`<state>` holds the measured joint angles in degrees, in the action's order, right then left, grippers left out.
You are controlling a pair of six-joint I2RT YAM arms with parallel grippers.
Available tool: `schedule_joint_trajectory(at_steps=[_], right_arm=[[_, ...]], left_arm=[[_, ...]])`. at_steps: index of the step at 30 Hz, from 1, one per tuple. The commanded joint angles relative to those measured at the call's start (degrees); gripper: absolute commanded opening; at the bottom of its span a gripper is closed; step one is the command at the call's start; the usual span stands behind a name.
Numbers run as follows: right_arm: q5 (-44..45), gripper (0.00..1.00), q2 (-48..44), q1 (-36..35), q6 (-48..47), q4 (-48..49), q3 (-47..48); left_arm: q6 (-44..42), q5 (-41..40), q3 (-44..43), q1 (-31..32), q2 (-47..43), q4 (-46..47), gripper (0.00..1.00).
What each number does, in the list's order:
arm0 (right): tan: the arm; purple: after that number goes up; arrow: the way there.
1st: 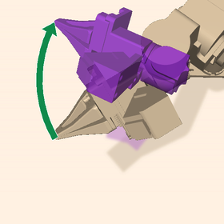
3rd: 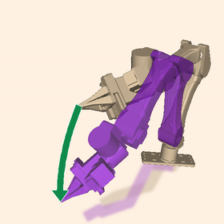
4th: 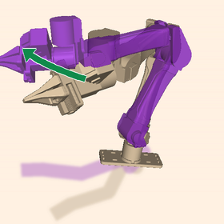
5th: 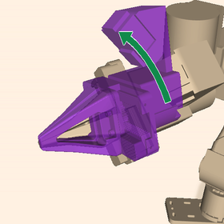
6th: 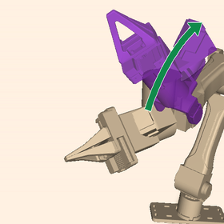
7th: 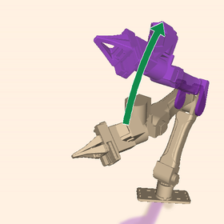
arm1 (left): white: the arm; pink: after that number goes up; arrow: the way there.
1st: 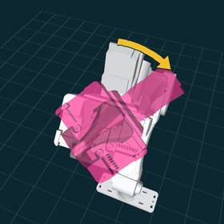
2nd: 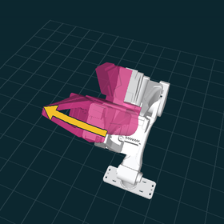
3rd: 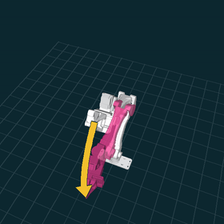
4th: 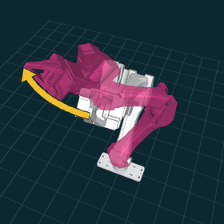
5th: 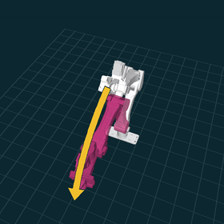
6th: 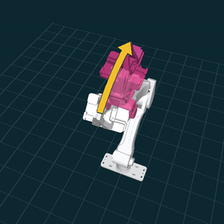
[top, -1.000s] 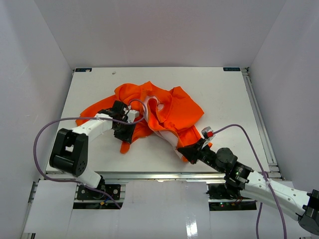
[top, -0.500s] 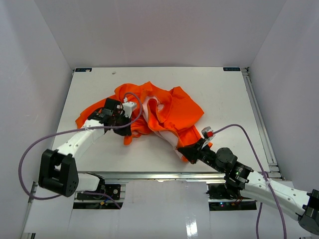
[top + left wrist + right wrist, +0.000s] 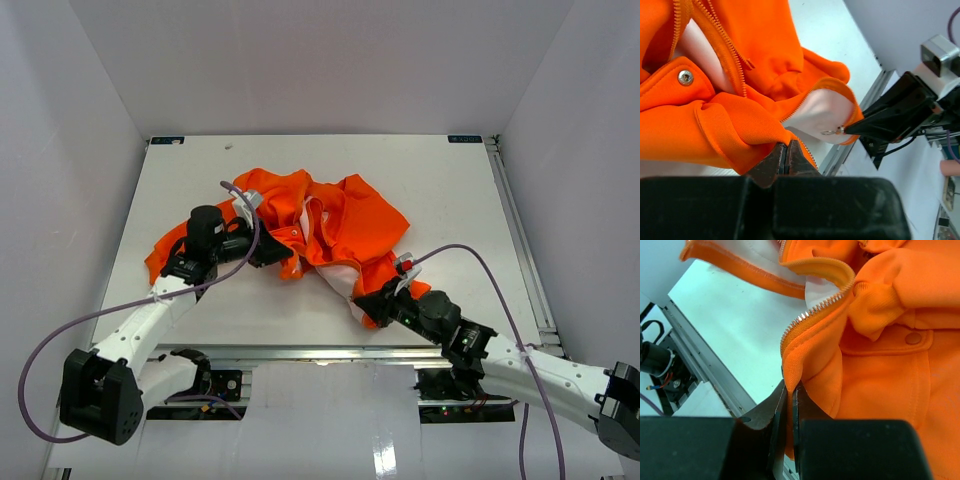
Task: Zip up the jacket
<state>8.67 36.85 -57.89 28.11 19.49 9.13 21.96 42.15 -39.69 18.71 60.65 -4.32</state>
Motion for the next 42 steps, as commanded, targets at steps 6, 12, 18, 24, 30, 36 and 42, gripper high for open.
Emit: schedule_joint_trajectory(at_steps=[6,12,18,24,30,36,42], right_arm=[[1.84,0.08,15.29,-0.03,-2.11,8.29,9.91],[-3.57,0.08,20.44,-0.12,-4.93,15.82,10.45],[-10.34,0.08,22.80,-0.12,-7.42,20.14,10.23],[-15.72,0.08,22.64,-0.12,-9.71,21.01,9.09],[-14.94,0.08,25.15,-0.16,-9.49,18.41,10.73],[-6.39,0.08,24.35,-0.12,-6.06,13.60,9.53],[-7.20,0.08,23.72,-0.12,-4.75,13.07,8.70]], left_arm=[[17.73,1.63,20.23,3.27,-9.96,32.63,0.00],[16.39,-7.26,28.07,11.56,-5.65,52.47,0.00],[17.34,-7.03,31.45,14.63,0.95,71.28,0.00],[11.44,-12.56,33.75,14.90,-2.15,74.30,0.00],[7.82,-17.94,32.87,14.95,-6.11,63.08,0.00],[5.88,-18.81,26.33,14.95,-5.15,35.22,0.00],[5.97,-17.03,26.99,14.95,-2.11,28.26,0.25]])
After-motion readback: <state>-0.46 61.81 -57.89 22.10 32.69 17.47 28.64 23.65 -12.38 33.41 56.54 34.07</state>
